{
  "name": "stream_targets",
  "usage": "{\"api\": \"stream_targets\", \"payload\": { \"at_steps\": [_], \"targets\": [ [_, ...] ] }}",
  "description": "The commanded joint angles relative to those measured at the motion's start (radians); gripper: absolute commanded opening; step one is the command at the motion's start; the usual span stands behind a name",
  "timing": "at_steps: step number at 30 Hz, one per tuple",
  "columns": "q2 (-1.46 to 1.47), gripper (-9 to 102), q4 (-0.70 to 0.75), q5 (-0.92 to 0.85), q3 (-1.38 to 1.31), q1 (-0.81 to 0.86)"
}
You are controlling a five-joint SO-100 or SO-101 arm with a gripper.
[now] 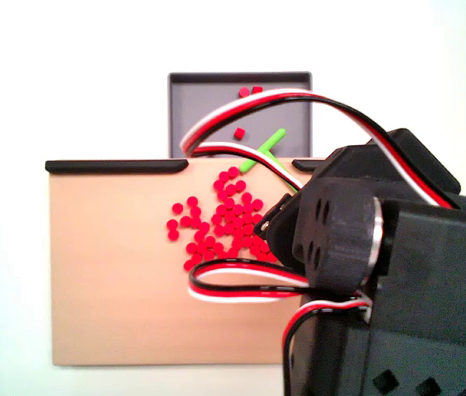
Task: Push granules from right to the grey container
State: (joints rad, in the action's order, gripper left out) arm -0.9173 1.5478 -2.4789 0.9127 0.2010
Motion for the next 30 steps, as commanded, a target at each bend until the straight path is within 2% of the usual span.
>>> {"api": "stream_targets", "payload": {
  "at_steps": [1, 17, 30],
  "targets": [
    [-0.087, 0, 0.002, 0.011, -0.023, -0.005],
    [-0.166, 0, 0.011, 0.038, -0.002, -0.018],
    [-0.483, 0, 0.011, -0.048, 0.328, -0.014]
  ]
}}
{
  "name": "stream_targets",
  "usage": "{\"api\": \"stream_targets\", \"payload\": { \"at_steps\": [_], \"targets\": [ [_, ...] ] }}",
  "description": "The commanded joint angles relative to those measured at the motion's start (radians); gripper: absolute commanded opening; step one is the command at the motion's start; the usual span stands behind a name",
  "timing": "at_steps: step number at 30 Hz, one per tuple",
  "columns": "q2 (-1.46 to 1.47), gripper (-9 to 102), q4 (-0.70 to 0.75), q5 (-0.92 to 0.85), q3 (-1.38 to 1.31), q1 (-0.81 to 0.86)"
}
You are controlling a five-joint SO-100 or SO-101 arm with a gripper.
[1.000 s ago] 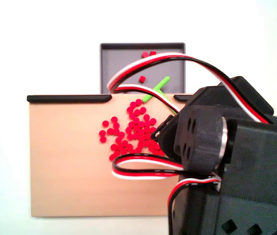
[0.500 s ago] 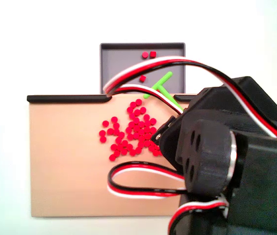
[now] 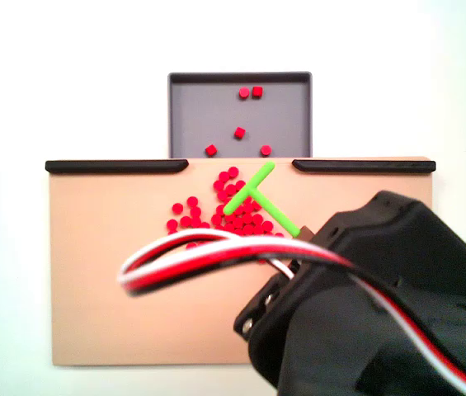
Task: Push granules from right to the grey container
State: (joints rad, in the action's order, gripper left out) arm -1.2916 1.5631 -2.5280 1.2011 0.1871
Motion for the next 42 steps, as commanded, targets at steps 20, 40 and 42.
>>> {"api": "stream_targets", "payload": {
  "at_steps": [20, 40, 42],
  "targets": [
    [-0.433, 0, -0.017, 0.681, 0.348, -0.069],
    [-0.557, 0, -0.008, 0.943, 0.468, -0.115],
    [-0.552, 0, -0.008, 0.94, 0.468, -0.117]
  ]
}}
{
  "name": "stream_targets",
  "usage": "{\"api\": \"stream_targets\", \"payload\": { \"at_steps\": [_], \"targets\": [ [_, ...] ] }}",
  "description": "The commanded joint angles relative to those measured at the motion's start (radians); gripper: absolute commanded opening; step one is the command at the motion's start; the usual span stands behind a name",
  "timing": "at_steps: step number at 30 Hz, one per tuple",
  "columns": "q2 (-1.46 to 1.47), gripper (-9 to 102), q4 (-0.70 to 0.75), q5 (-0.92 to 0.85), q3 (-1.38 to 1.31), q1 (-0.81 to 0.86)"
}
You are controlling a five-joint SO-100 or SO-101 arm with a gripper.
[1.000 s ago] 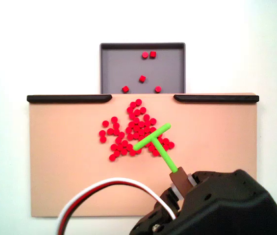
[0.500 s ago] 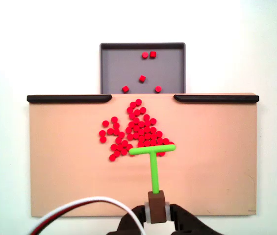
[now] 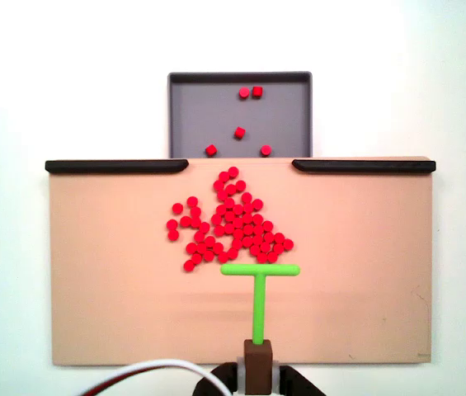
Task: Push granules from right to the grey container
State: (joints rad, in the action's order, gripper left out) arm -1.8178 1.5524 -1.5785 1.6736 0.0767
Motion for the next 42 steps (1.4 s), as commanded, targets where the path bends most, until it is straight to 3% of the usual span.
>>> {"api": "stream_targets", "payload": {
  "at_steps": [1, 42],
  "targets": [
    [-0.025, 0, 0.003, -0.009, -0.005, -0.008],
    [0.017, 0, 0.002, -0.021, -0.006, -0.026]
  ]
}}
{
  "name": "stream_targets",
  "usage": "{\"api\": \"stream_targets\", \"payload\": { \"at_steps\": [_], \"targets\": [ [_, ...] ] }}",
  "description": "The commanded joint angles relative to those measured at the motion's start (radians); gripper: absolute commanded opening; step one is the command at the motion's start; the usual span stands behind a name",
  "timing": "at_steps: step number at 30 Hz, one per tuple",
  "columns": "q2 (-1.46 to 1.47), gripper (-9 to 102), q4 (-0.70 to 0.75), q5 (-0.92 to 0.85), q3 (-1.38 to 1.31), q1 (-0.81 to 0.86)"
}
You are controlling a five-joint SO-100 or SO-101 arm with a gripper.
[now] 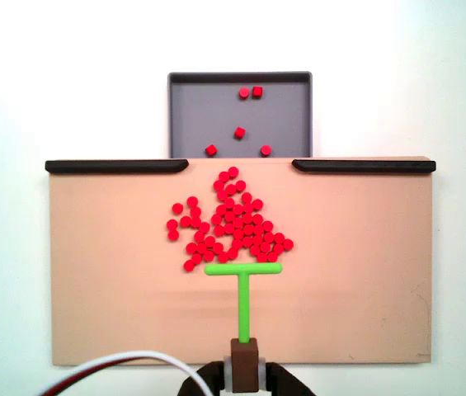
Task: Push granules from right to the grey container
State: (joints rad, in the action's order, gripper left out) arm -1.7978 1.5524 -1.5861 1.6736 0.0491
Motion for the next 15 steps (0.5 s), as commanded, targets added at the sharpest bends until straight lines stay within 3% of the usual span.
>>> {"api": "stream_targets", "payload": {
  "at_steps": [1, 15],
  "targets": [
    [-0.003, 0, 0.003, -0.014, -0.006, 0.003],
    [0.017, 0, -0.002, -0.029, -0.006, 0.005]
  ]
}}
